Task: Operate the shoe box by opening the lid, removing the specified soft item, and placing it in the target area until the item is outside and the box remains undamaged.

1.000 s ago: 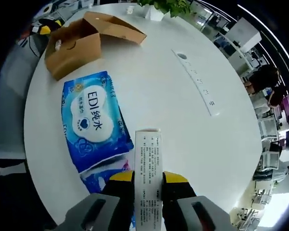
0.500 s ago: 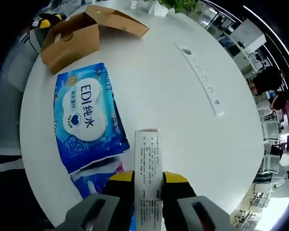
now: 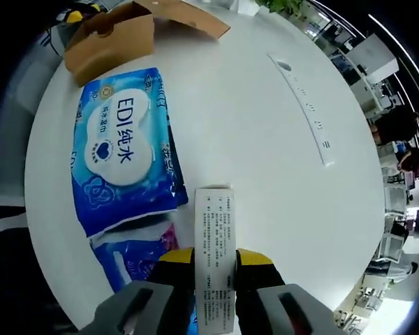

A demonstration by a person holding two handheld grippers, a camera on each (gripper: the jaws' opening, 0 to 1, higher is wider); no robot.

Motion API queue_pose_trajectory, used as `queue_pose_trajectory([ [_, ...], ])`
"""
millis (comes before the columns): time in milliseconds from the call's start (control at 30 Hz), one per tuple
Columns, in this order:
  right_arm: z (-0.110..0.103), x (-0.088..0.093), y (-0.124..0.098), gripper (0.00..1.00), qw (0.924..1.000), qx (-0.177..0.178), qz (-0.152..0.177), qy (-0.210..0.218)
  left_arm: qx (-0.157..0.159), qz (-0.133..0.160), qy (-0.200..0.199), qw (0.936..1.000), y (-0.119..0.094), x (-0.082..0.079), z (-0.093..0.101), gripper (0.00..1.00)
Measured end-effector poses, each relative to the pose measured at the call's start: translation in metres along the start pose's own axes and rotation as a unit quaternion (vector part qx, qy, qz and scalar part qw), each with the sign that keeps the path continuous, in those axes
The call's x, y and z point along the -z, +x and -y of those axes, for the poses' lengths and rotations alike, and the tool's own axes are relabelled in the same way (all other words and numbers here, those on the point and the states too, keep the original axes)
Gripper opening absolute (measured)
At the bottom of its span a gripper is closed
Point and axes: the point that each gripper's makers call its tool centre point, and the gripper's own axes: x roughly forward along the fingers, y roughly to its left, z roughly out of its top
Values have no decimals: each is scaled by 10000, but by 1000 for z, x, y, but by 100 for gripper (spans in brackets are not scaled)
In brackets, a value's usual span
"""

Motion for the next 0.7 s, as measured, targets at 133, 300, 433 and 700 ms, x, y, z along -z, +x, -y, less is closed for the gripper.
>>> queue_pose_trajectory([
  [133, 1, 2, 2, 18, 10000, -33, -16, -10, 7, -26, 12, 10000, 1, 1, 1, 32],
  [300, 0, 8, 6, 18, 9999, -91, -80, -68, 18, -55, 28, 10000, 2, 2, 3, 32],
  [433, 2, 12, 10, 17, 9997, -166, -107, -147, 20, -67, 28, 10000, 2, 3, 2, 32],
  [700, 3, 16, 11, 17, 9979, -355, -157, -512, 29, -75, 24, 10000, 3, 3, 2, 32],
])
